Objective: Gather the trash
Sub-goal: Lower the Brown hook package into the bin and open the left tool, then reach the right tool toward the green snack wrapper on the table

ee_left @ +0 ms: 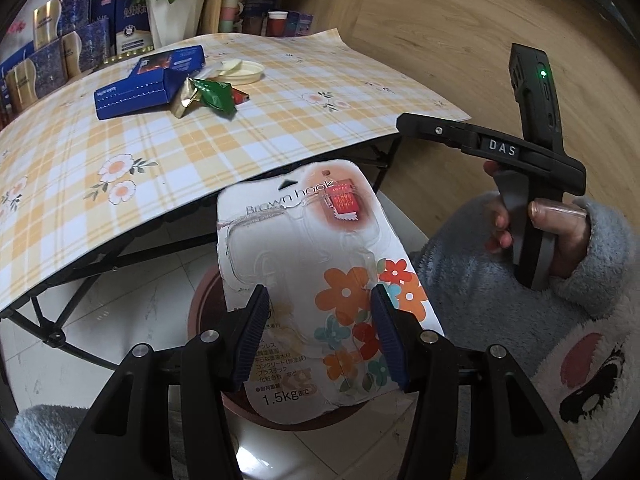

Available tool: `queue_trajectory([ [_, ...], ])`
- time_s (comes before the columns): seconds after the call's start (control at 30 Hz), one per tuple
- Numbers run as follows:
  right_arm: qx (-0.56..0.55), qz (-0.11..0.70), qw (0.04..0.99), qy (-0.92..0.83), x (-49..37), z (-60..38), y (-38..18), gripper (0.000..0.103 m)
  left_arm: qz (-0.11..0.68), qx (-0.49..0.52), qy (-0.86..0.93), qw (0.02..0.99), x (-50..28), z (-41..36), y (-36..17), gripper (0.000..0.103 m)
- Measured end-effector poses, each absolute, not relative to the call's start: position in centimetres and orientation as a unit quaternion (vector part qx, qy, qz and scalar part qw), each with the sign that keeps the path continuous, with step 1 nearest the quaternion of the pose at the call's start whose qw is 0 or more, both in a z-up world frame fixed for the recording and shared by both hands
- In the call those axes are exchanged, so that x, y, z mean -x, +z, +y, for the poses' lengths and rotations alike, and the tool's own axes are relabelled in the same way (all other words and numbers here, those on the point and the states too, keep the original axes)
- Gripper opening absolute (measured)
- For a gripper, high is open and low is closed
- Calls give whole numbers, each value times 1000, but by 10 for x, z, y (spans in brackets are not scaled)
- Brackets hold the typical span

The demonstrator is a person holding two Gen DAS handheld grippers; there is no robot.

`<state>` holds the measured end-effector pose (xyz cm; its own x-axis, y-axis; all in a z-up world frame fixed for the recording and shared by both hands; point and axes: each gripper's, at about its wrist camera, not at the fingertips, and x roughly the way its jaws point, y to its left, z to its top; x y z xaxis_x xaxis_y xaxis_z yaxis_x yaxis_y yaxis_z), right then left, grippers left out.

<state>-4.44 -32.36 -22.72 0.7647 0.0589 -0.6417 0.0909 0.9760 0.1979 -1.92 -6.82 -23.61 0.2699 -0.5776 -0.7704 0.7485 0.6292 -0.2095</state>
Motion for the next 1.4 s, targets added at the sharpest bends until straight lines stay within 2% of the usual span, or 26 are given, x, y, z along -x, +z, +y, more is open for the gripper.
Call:
queue_trajectory([
  [0.37, -111, 348, 931, -8, 41, -324, -230, 97, 492, -93, -404, 766, -1, -77, -263, 51],
  [0.53, -112, 348, 931, -9, 41, -324, -230, 97, 490, -82, -395, 773, -6, -73, -263, 52],
  [0.6, -113, 348, 931, -9, 42, -324, -229, 97, 488, -78, -390, 777, -7, -71, -262, 55],
  [0.67, -113, 348, 931, -8, 42, -324, -229, 97, 483, -76, -377, 786, -9, -68, -260, 70],
  [0.77, -112, 348, 931, -8, 42, -324, -229, 97, 474, -73, -354, 803, -11, -61, -256, 81],
  [0.93, -113, 348, 931, -8, 42, -324, -229, 97, 456, -48, -304, 835, -21, -45, -249, 90],
  [1.17, -115, 350, 930, -7, 42, -323, -229, 97, 453, 14, -255, 854, -37, -19, -245, 92],
  [1.4, -124, 351, 928, -21, 43, -327, -229, 97, 441, 28, -224, 868, -37, -11, -240, 94],
])
